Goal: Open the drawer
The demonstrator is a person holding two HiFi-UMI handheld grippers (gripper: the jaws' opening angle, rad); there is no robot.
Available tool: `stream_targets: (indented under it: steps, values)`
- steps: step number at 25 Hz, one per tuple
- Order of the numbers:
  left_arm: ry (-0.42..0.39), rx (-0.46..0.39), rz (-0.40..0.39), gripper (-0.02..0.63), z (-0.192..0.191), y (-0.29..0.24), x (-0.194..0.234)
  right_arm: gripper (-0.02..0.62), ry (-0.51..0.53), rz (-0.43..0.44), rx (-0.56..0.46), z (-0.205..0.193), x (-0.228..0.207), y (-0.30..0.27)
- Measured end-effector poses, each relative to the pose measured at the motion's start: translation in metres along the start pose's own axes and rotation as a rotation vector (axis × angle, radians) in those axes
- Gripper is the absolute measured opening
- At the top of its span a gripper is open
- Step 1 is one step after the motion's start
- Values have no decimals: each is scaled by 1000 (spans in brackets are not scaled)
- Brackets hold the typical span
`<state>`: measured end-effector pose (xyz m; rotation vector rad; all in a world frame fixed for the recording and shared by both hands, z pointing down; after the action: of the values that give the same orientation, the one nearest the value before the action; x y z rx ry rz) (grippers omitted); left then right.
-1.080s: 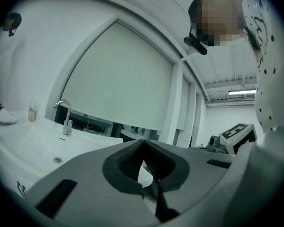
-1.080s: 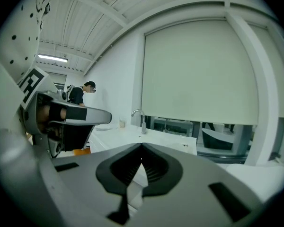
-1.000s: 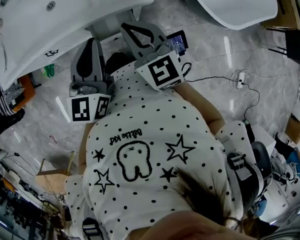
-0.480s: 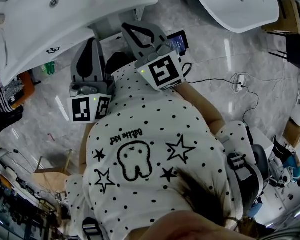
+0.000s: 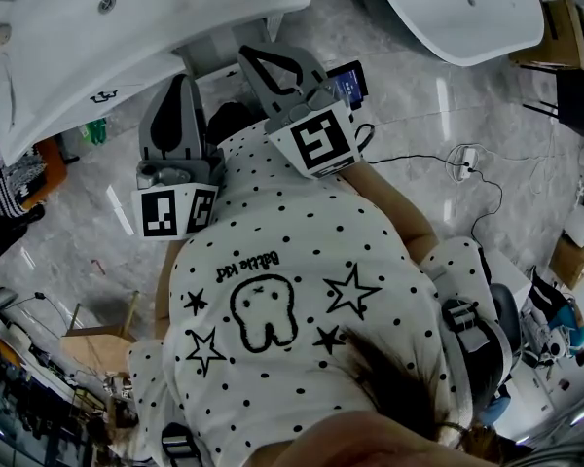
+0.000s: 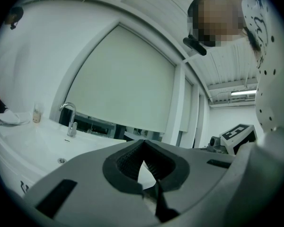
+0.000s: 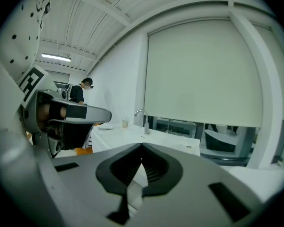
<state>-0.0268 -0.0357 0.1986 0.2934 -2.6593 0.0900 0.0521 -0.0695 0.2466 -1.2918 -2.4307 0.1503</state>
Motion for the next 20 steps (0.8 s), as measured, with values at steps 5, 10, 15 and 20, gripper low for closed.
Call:
stream_targets:
  steps: [5,10,15,20]
  values:
    - [0,-3,0,5,-1,-1,-1,14,4,-2,-1,-2,-1,1]
    - [-6,-4,-6,5,-1,0,-5,14,8,-7,0,-2,-2,4]
    - [-11,1,-4,5,-2,2,-8,14,10,-7,-3,1,-2,8]
    - [-17,-4,-4,5,-4,5,-12,14,10,-11,-7,-1,-1,13]
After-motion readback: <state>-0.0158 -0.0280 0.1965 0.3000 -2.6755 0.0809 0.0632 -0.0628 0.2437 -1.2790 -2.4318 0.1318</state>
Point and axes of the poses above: the fingertips, and each gripper's own axes: y backward along the fingers, x to its left, z out of its top, the point moved 1 cm from there along y, backward along the fingers, and after that the axes turned 12 degrees about y, right-handed, at the moved point
